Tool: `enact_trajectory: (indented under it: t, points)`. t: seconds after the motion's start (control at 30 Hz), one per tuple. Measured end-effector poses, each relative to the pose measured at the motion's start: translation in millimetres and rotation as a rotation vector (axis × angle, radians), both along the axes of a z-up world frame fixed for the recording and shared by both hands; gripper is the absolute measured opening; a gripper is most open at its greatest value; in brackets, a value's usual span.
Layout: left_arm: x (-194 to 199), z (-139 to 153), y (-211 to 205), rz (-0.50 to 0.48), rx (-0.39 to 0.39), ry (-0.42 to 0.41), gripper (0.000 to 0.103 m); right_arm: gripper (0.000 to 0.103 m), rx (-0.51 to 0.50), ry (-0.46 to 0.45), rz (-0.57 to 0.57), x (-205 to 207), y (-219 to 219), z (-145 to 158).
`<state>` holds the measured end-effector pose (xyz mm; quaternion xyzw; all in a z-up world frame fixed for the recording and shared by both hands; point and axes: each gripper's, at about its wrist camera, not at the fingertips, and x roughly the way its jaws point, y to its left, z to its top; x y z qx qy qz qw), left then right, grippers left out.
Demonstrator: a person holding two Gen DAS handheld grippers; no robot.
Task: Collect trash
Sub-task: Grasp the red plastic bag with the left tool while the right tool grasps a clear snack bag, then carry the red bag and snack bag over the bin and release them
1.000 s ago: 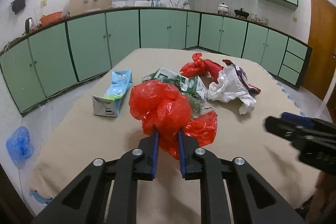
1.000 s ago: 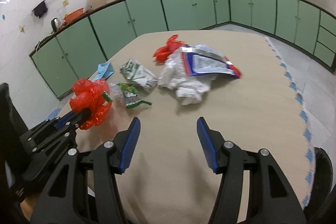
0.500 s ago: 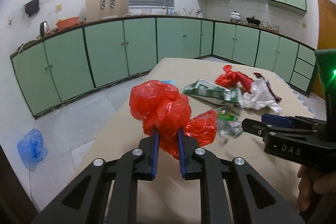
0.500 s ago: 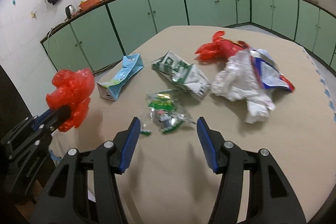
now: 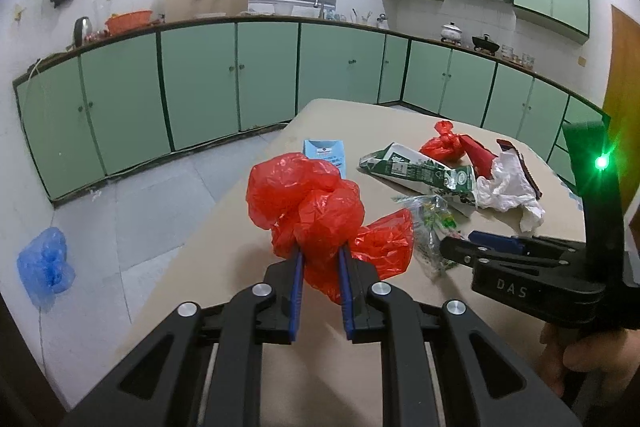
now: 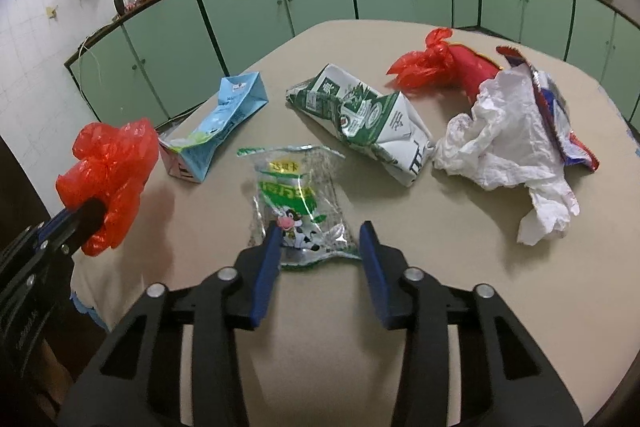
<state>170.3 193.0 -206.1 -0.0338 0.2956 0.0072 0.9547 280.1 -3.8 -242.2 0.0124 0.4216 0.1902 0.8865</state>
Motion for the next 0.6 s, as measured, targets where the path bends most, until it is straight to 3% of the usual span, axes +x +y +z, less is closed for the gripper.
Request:
enact_trajectory:
  t: [0.13, 0.6]
  points:
    - [-2, 1, -4, -0.004, 0.014, -0.006, 0.016, 0.018, 0.008, -0.002, 0.014, -6, -3, 3]
    - [-16, 18, -40, -0.060, 0.043, -0.025, 0.016, 0.016, 0.076, -0.032, -0.053, -51, -65, 42]
